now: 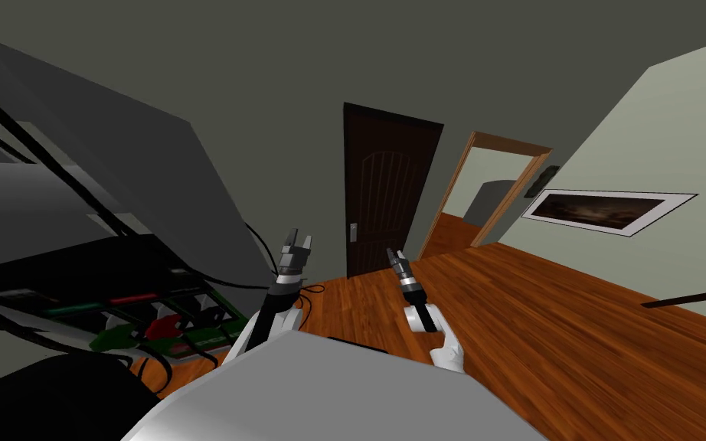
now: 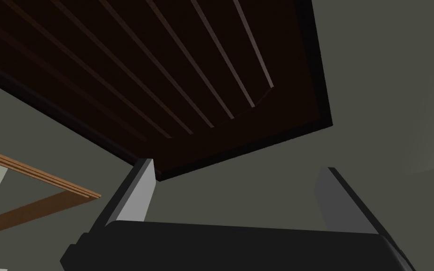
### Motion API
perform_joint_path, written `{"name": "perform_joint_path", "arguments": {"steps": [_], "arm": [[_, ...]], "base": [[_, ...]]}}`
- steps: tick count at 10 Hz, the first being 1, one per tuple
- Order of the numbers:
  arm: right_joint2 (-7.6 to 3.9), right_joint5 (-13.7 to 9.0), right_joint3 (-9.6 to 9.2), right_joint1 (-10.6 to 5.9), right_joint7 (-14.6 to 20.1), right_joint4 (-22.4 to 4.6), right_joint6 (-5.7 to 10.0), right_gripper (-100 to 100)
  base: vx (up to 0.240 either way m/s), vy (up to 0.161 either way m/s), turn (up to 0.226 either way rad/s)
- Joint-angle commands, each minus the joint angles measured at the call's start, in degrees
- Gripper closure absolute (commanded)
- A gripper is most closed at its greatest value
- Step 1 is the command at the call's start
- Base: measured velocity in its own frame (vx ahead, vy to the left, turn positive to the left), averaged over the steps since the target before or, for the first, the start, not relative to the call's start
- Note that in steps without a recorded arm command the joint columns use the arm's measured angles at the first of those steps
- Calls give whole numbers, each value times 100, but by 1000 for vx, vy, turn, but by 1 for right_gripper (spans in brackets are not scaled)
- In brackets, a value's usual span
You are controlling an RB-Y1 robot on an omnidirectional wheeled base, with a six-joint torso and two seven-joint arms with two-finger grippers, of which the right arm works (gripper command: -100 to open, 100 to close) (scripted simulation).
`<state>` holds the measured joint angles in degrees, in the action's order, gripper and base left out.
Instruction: Pull the door open
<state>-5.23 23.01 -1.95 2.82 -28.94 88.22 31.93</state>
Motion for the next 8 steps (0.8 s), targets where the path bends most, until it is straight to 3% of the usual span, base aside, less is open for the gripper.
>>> {"name": "perform_joint_path", "arguments": {"steps": [1, 8], "arm": [[-28, 100, -17, -108, -104, -206, -12, -100], [-62, 588, -97, -748, -628, -1310, -46, -100]], "base": [[86, 78, -41], [99, 87, -49]]}}
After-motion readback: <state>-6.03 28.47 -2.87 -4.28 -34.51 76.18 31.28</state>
